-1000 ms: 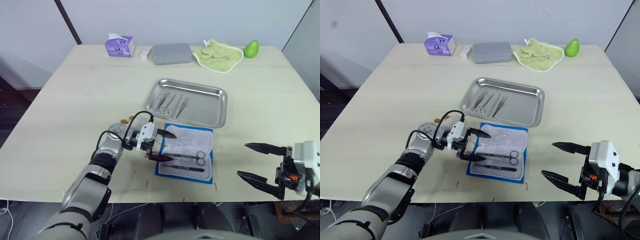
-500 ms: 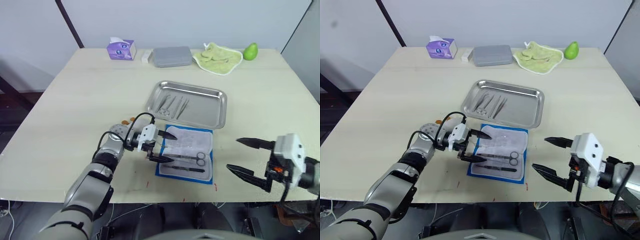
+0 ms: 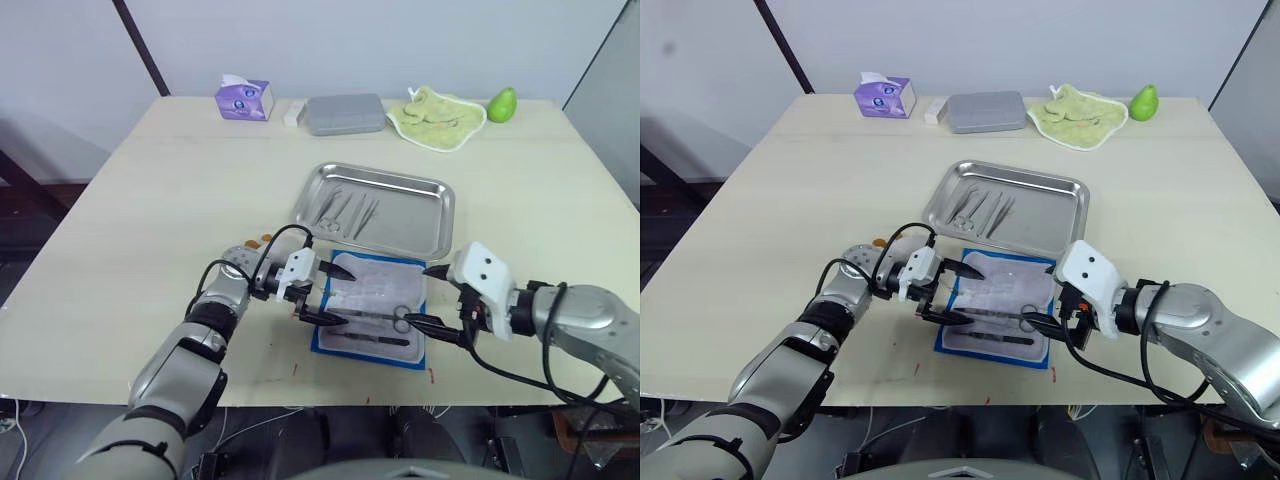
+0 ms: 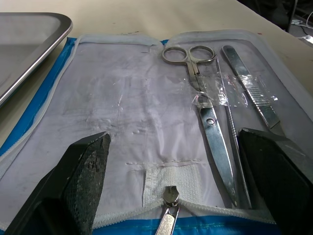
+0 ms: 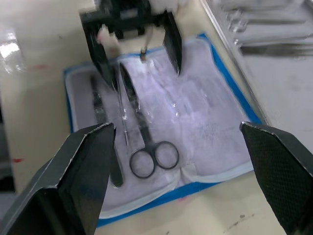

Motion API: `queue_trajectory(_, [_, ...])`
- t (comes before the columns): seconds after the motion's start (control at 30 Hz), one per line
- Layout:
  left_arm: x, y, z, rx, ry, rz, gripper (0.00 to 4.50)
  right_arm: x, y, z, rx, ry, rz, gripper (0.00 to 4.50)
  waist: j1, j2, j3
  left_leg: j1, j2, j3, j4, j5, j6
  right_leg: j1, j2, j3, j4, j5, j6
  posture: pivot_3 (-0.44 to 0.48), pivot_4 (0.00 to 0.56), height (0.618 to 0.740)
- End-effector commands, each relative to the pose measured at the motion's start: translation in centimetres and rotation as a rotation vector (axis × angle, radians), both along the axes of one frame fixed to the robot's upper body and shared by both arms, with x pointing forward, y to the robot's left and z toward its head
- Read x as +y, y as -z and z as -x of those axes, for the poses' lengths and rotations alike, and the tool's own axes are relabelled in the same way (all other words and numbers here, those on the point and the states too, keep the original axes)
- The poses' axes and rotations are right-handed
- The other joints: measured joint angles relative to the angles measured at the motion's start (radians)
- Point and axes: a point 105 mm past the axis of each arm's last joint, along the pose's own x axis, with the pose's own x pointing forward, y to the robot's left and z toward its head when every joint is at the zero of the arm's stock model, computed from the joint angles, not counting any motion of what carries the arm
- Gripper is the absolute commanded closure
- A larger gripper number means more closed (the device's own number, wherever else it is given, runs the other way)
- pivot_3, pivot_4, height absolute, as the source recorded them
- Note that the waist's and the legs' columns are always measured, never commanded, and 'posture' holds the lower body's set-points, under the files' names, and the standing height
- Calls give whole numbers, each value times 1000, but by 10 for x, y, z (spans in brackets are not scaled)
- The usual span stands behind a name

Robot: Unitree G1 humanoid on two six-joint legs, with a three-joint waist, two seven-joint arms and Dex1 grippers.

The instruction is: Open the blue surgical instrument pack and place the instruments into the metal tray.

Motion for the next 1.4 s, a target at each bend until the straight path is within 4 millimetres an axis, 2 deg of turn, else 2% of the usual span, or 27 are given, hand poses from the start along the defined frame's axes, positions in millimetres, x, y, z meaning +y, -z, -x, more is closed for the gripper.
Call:
queue_trajectory(0.03, [9, 24, 18, 105, 52, -92, 0, 6, 11, -3, -1, -29, 41, 1486, 0, 0, 0, 0, 0, 0, 0, 0, 0, 0, 0, 0, 0, 0, 0, 0, 150, 740])
queue_trajectory(0.43, [6, 23, 21, 129, 42, -40, 0, 21, 30, -12, -9, -69, 45, 1486, 0, 0, 0, -2, 0, 0, 0, 0, 0, -3, 1, 0, 0, 0, 0, 0, 150, 740])
queue_trajectory(0.83, [6, 35, 27, 160, 25, -22, 0, 21, 45, -13, 2, -89, 75, 1486, 1, 0, 0, -2, 0, 1, 0, 0, 0, -3, 1, 1, 0, 0, 0, 0, 150, 740])
queue_trajectory(1.0, [6, 36, 27, 159, 20, -21, 0, 25, 48, -12, 0, -111, 79, 3013, 1, 1, 0, -2, 0, 1, 0, 0, 0, -3, 1, 1, 1, 0, 0, 0, 150, 740])
queue_trajectory(1.4, [7, 38, 29, 155, 21, -30, 0, 28, 54, -9, 3, -141, 146, 3013, 0, 2, -1, -1, 0, 1, 0, 0, 0, -3, 1, 1, 1, 0, 0, 0, 150, 740])
